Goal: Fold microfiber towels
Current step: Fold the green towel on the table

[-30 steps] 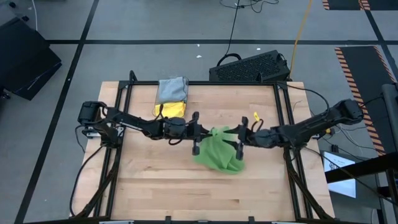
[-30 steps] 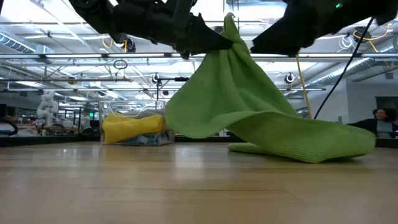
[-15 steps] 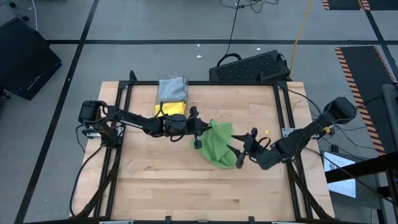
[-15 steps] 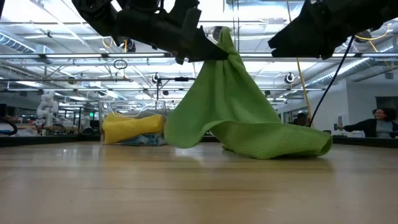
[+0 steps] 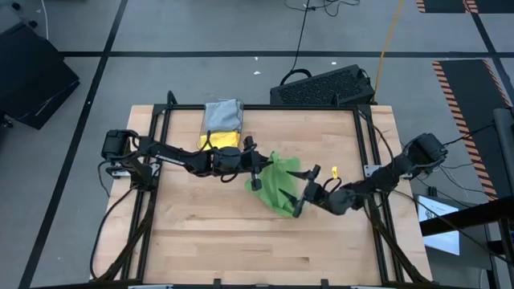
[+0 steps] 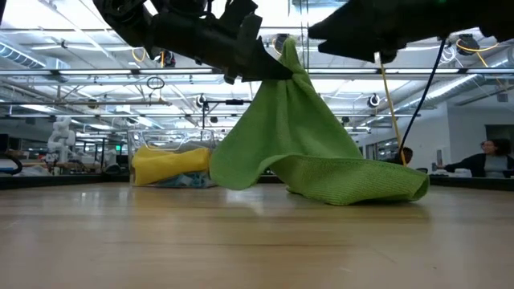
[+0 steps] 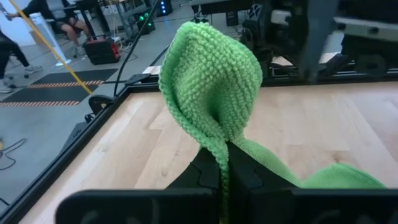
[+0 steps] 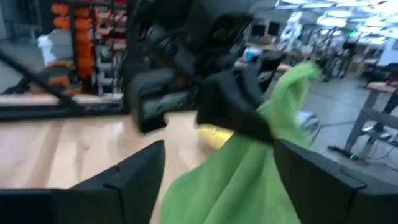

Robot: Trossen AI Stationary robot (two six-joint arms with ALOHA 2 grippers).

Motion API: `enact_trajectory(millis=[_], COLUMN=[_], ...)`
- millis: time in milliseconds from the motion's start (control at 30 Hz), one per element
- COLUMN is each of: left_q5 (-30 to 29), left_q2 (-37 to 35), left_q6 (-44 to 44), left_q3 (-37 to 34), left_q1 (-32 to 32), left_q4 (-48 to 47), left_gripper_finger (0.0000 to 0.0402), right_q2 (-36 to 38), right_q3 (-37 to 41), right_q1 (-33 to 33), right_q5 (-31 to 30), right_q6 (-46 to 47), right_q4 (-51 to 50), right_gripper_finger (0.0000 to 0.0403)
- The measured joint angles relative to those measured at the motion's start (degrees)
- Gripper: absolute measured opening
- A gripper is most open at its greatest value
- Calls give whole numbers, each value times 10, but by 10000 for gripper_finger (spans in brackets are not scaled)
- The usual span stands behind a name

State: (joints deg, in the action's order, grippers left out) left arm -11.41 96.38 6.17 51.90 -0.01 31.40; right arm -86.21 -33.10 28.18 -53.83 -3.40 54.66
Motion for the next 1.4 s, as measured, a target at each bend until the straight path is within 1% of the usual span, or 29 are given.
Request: enact_trajectory(millis=[100, 200, 333, 400, 433, 533, 633, 700, 767, 867, 967, 1100, 1233, 1267, 1400], left_q5=[-7, -7, -7, -7, -7, -7, -7, -7, -7, -7, -7, -7, -6, -6, -6], left_q2=[0, 0, 0, 0, 0, 0, 0, 0, 0, 0, 0, 0, 0, 0, 0], left_q6=[-2, -8, -10, -12, -14, -11, -7, -3, 3, 6, 6, 6, 6, 5, -3], left_q3=[0, 0, 0, 0, 0, 0, 0, 0, 0, 0, 0, 0, 0, 0, 0], left_q1=[0, -2, -4, -4, -4, -4, -6, -7, -8, -9, -9, -9, -9, -9, -11], left_q4=[0, 0, -7, -12, -15, -18, -18, -17, -17, -17, -17, -17, -17, -17, -20], left_gripper_finger=[11, 10, 5, 10, 11, 9, 4, 8, 12, 6, 5, 13, 4, 5, 25], right_q2=[3, 7, 7, 4, 2, 3, 3, 4, 5, 4, 4, 4, 4, 8, 42], right_q3=[0, 0, 0, 0, 0, 0, 0, 0, 0, 0, 0, 0, 0, 0, 0], right_q1=[-17, -35, -53, -57, -58, -62, -78, -96, -116, -143, -160, -162, -162, -162, -161], right_q5=[0, 7, 71, 87, 84, 46, 50, 86, 121, 151, 167, 165, 164, 163, 149], right_q6=[-18, -16, 15, 26, 24, 10, -9, -17, 1, 30, 57, 68, 51, 39, 26], right_q4=[24, 28, 19, 13, 12, 13, 29, 52, 56, 53, 44, 34, 32, 31, 3], right_gripper_finger=[317, 327, 323, 318, 315, 313, 312, 312, 304, 274, 224, 129, 24, 13, 14])
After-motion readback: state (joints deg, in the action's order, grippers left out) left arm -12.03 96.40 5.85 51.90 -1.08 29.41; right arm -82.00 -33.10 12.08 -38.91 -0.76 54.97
